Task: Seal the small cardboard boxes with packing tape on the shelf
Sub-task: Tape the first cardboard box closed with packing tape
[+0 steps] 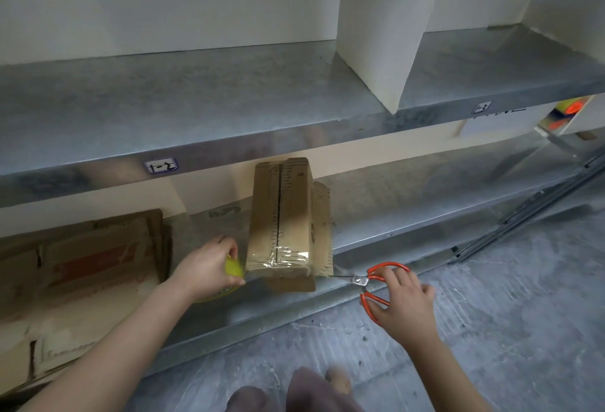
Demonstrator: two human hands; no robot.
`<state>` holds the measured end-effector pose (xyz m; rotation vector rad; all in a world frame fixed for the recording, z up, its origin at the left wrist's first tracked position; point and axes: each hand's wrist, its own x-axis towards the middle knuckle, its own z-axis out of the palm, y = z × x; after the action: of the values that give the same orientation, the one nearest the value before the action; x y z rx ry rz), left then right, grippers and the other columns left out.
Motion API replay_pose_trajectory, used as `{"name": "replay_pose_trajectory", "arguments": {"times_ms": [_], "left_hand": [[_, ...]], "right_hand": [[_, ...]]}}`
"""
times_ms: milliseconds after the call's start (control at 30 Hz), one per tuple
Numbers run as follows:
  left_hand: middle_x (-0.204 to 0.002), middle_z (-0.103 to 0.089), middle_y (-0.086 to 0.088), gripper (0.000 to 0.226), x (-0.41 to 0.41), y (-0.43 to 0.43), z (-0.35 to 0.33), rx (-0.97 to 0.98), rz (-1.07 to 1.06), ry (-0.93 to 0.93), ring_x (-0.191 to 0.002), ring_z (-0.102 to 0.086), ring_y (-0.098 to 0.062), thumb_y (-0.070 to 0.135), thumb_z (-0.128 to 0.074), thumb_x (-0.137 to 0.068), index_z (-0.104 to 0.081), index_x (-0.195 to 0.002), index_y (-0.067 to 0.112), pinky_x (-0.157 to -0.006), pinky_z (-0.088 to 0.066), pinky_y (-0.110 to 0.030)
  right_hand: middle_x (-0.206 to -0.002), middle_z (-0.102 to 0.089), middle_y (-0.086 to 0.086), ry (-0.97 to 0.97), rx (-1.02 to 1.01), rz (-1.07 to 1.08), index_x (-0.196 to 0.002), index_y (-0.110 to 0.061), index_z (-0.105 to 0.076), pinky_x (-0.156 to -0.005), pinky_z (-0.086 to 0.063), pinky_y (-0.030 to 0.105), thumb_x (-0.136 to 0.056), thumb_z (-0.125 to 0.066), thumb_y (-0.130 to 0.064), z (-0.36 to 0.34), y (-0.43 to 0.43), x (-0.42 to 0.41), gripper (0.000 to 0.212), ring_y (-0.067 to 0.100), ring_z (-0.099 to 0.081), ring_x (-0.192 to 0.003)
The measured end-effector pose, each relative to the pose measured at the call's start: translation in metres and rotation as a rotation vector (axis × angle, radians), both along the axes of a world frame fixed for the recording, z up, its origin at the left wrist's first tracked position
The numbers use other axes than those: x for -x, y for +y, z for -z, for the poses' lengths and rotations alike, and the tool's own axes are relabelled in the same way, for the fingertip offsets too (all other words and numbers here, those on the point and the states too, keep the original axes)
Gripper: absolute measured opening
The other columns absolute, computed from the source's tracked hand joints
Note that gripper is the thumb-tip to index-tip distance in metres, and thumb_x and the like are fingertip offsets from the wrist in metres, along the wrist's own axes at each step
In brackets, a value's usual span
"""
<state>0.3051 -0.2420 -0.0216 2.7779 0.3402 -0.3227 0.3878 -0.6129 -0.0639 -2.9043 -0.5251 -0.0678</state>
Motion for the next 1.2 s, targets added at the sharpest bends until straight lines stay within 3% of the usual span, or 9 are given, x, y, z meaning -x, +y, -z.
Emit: {"name": "replay_pose_trajectory", "arguments": {"times_ms": [167, 333, 633, 733, 900, 1000, 1067, 1200], "left_hand": [[-0.099, -0.043, 0.008, 0.050, -0.005, -0.016, -0.001, -0.009, -0.094, 0.012, -0.088, -0.048, -0.013, 0.054, -0.080, -0.066, -0.046, -0.092, 0.028, -0.070, -0.042, -0.029], [-0.102, -0.042, 0.008, 0.051, 0.000, -0.027, -0.003, -0.015, -0.197, 0.029, -0.094, -0.054, -0.016, 0.053, -0.080, -0.066, -0.043, -0.091, 0.028, -0.079, -0.048, -0.034], [-0.103, -0.043, 0.009, 0.053, 0.012, -0.044, -0.004, -0.018, -0.341, 0.028, -0.093, -0.056, -0.015, 0.054, -0.080, -0.067, -0.045, -0.095, 0.026, -0.082, -0.048, -0.034], [-0.102, -0.043, 0.009, 0.053, 0.012, -0.048, -0.007, -0.013, -0.351, 0.022, -0.093, -0.056, -0.015, 0.054, -0.080, -0.066, -0.045, -0.095, 0.026, -0.081, -0.048, -0.035], [-0.101, -0.044, 0.008, 0.052, 0.008, -0.048, -0.011, -0.017, -0.319, -0.002, -0.093, -0.056, -0.016, 0.054, -0.080, -0.066, -0.045, -0.094, 0.026, -0.079, -0.047, -0.034], [-0.101, -0.044, 0.008, 0.052, 0.004, -0.047, -0.011, -0.003, -0.290, -0.016, -0.095, -0.056, -0.018, 0.055, -0.079, -0.066, -0.044, -0.093, 0.028, -0.081, -0.048, -0.035], [-0.102, -0.044, 0.008, 0.052, 0.003, -0.048, -0.009, 0.013, -0.277, -0.030, -0.094, -0.056, -0.018, 0.055, -0.079, -0.065, -0.042, -0.092, 0.029, -0.078, -0.047, -0.033], [-0.100, -0.042, 0.011, 0.052, -0.002, -0.052, -0.007, 0.043, -0.238, -0.054, -0.089, -0.053, -0.015, 0.056, -0.079, -0.064, -0.041, -0.090, 0.031, -0.069, -0.040, -0.029]], "right_hand": [[-0.115, -0.058, -0.014, 0.087, -0.136, 0.105, -0.111, -0.039, -0.058, -0.084, -0.033, 0.040, -0.079, -0.069, -0.052, 0.000, -0.017, -0.068, 0.037, 0.017, -0.051, -0.115], [-0.125, -0.054, -0.005, 0.288, -0.147, 0.098, -0.124, -0.029, -0.048, -0.090, -0.031, 0.041, -0.082, -0.066, -0.049, 0.016, 0.012, -0.130, 0.050, 0.019, -0.045, -0.122], [-0.144, -0.037, -0.005, 0.345, 0.047, -0.115, -0.143, -0.035, -0.037, -0.098, -0.030, 0.041, -0.092, -0.047, -0.054, 0.039, 0.040, -0.176, 0.055, 0.016, -0.037, -0.131], [-0.154, -0.029, -0.008, 0.298, 0.080, -0.190, -0.150, -0.033, -0.028, -0.108, -0.025, 0.045, -0.095, -0.044, -0.047, 0.035, 0.033, -0.167, 0.059, 0.013, -0.026, -0.141], [-0.156, -0.031, -0.009, 0.140, -0.103, -0.375, -0.149, -0.033, -0.034, -0.119, -0.013, 0.042, -0.099, -0.037, -0.049, 0.010, 0.030, -0.106, 0.053, 0.010, -0.018, -0.148], [-0.150, -0.042, -0.009, 0.086, -0.292, -0.505, -0.143, -0.034, -0.042, -0.115, -0.027, 0.039, -0.098, -0.040, -0.047, -0.006, 0.043, -0.051, 0.047, 0.012, -0.027, -0.144], [-0.149, -0.041, -0.010, 0.092, -0.355, -0.545, -0.141, -0.038, -0.042, -0.112, -0.028, 0.033, -0.097, -0.040, -0.046, -0.013, 0.057, -0.021, 0.045, 0.010, -0.028, -0.142], [-0.152, -0.034, -0.012, 0.192, -0.416, -0.482, -0.138, -0.035, -0.049, -0.112, -0.033, 0.029, -0.097, -0.040, -0.043, -0.024, 0.082, -0.007, 0.043, 0.011, -0.029, -0.140]]}}
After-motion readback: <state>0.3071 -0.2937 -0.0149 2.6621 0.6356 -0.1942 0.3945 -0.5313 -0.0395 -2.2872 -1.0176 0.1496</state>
